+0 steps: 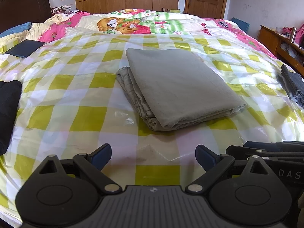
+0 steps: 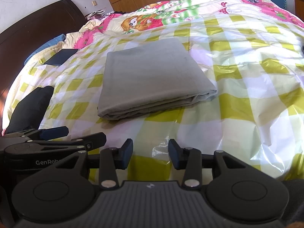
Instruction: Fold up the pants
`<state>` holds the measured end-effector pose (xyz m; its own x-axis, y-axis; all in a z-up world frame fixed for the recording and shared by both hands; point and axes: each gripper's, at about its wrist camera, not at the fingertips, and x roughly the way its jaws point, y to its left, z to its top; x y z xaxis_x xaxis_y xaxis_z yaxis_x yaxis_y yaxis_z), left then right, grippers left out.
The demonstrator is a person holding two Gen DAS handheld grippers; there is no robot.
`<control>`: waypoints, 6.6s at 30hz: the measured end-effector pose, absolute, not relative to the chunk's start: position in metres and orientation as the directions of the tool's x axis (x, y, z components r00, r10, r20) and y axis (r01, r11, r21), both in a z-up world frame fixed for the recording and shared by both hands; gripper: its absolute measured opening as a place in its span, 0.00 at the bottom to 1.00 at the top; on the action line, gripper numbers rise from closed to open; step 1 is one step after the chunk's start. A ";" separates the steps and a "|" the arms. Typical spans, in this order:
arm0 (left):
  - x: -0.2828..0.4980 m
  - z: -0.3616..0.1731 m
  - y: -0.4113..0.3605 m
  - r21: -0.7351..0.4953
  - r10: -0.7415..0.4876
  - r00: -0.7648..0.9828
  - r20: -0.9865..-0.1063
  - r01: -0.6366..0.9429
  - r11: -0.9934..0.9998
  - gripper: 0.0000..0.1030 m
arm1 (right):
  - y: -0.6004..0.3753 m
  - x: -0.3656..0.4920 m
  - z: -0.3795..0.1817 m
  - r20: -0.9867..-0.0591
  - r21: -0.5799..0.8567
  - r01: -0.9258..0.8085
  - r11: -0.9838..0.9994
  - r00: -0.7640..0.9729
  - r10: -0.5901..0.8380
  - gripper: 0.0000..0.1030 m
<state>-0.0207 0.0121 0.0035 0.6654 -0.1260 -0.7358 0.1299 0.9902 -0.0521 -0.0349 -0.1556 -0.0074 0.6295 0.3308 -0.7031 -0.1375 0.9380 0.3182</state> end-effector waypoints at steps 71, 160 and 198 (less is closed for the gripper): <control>-0.018 -0.006 0.000 -0.014 -0.113 0.639 -0.761 0.159 0.987 1.00 | -0.151 -0.039 -0.001 -0.744 0.196 -0.089 0.976 0.636 0.207 0.46; -0.017 -0.010 -0.004 0.034 -0.091 0.665 -0.741 0.173 0.984 1.00 | -0.152 -0.038 -0.002 -0.713 0.144 -0.068 0.987 0.685 0.152 0.55; -0.017 -0.009 -0.005 0.037 -0.090 0.665 -0.741 0.175 0.984 1.00 | -0.150 -0.041 0.000 -0.710 0.131 -0.069 0.989 0.690 0.142 0.55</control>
